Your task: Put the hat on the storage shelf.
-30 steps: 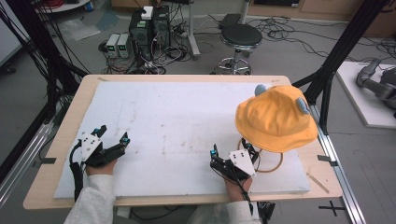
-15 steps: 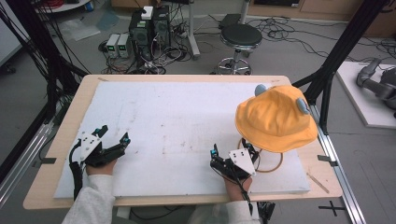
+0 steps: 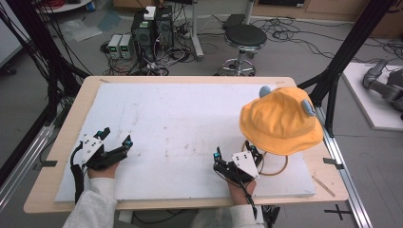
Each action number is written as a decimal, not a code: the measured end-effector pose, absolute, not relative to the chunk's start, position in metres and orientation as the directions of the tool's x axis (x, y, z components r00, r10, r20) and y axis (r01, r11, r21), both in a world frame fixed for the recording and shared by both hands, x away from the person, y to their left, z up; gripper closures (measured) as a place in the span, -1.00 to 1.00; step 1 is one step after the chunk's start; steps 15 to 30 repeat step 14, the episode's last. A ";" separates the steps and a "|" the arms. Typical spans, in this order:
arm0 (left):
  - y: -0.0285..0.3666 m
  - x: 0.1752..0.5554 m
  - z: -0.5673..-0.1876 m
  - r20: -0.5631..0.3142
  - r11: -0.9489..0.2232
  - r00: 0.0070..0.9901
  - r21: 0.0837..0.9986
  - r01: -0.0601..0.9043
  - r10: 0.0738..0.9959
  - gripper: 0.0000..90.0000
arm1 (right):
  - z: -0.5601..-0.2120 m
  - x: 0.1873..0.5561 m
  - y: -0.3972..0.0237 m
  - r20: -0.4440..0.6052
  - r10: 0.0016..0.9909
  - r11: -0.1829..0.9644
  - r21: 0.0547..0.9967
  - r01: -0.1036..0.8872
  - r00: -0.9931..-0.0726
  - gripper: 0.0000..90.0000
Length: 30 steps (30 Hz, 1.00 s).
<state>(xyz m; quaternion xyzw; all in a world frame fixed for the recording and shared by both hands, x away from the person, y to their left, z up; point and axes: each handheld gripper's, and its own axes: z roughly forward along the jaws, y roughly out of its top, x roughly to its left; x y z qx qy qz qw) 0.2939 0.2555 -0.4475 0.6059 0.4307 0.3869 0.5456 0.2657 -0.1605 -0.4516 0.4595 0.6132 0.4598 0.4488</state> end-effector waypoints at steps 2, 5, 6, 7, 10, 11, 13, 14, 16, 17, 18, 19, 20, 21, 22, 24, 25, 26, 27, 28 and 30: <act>0.256 0.294 -0.448 0.000 -0.036 0.329 0.994 0.103 0.944 -0.62 | -0.452 0.266 -0.160 -0.127 0.976 0.155 0.976 0.153 -0.179 -0.90; 0.256 0.294 -0.448 0.000 -0.037 0.329 0.994 0.105 0.944 -0.62 | -0.451 0.267 -0.160 -0.132 0.975 0.160 0.976 0.150 -0.179 -0.90; 0.256 0.294 -0.448 0.001 -0.037 0.329 0.994 0.106 0.944 -0.62 | -0.452 0.266 -0.160 -0.133 0.974 0.162 0.975 0.152 -0.181 -0.90; 0.256 0.294 -0.448 0.000 -0.037 0.328 0.994 0.107 0.945 -0.62 | -0.452 0.266 -0.160 -0.133 0.974 0.162 0.974 0.156 -0.181 -0.90; 0.256 0.294 -0.448 -0.001 -0.036 0.330 0.994 0.108 0.944 -0.62 | -0.452 0.267 -0.160 -0.130 0.974 0.160 0.974 0.159 -0.184 -0.90; 0.256 0.294 -0.448 -0.001 -0.036 0.330 0.993 0.108 0.944 -0.62 | -0.452 0.267 -0.160 -0.133 0.974 0.164 0.973 0.162 -0.186 -0.90; 0.256 0.294 -0.448 -0.009 -0.029 0.330 0.993 0.111 0.944 -0.62 | -0.451 0.268 -0.160 -0.132 0.974 0.163 0.973 0.165 -0.187 -0.90; 0.256 0.294 -0.448 -0.008 -0.030 0.329 0.993 0.112 0.944 -0.62 | -0.451 0.268 -0.160 -0.133 0.973 0.166 0.972 0.168 -0.189 -0.90; 0.256 0.294 -0.448 -0.008 -0.030 0.329 0.993 0.112 0.944 -0.62 | -0.451 0.268 -0.160 -0.133 0.973 0.166 0.972 0.168 -0.189 -0.90; 0.256 0.294 -0.448 -0.008 -0.030 0.329 0.993 0.112 0.944 -0.62 | -0.451 0.268 -0.160 -0.133 0.973 0.166 0.972 0.168 -0.189 -0.90; 0.256 0.294 -0.448 -0.008 -0.030 0.329 0.993 0.112 0.944 -0.62 | -0.451 0.268 -0.160 -0.133 0.973 0.166 0.972 0.168 -0.189 -0.90; 0.256 0.294 -0.448 -0.008 -0.030 0.329 0.993 0.112 0.944 -0.62 | -0.451 0.268 -0.160 -0.133 0.973 0.166 0.972 0.168 -0.189 -0.90; 0.256 0.294 -0.448 -0.008 -0.030 0.329 0.993 0.112 0.944 -0.62 | -0.451 0.268 -0.160 -0.133 0.973 0.166 0.972 0.168 -0.189 -0.90; 0.256 0.294 -0.448 -0.008 -0.030 0.329 0.993 0.112 0.944 -0.62 | -0.451 0.268 -0.160 -0.133 0.973 0.166 0.972 0.168 -0.189 -0.90; 0.256 0.294 -0.448 -0.008 -0.030 0.329 0.993 0.112 0.944 -0.62 | -0.451 0.268 -0.160 -0.133 0.973 0.166 0.972 0.168 -0.189 -0.90; 0.256 0.294 -0.448 -0.008 -0.030 0.329 0.993 0.112 0.944 -0.62 | -0.451 0.268 -0.160 -0.133 0.973 0.166 0.972 0.168 -0.189 -0.90; 0.256 0.294 -0.448 -0.008 -0.030 0.329 0.993 0.112 0.944 -0.62 | -0.451 0.268 -0.160 -0.133 0.973 0.166 0.972 0.168 -0.189 -0.90; 0.256 0.294 -0.448 -0.008 -0.030 0.329 0.993 0.112 0.944 -0.62 | -0.451 0.268 -0.160 -0.133 0.973 0.166 0.972 0.168 -0.189 -0.90; 0.256 0.294 -0.448 -0.008 -0.030 0.329 0.993 0.112 0.944 -0.62 | -0.451 0.268 -0.160 -0.133 0.973 0.166 0.972 0.168 -0.189 -0.90; 0.256 0.294 -0.448 -0.008 -0.030 0.329 0.993 0.112 0.944 -0.62 | -0.451 0.268 -0.160 -0.133 0.973 0.166 0.972 0.168 -0.189 -0.90; 0.256 0.294 -0.448 -0.008 -0.030 0.329 0.993 0.112 0.944 -0.62 | -0.451 0.268 -0.160 -0.133 0.973 0.166 0.972 0.168 -0.189 -0.90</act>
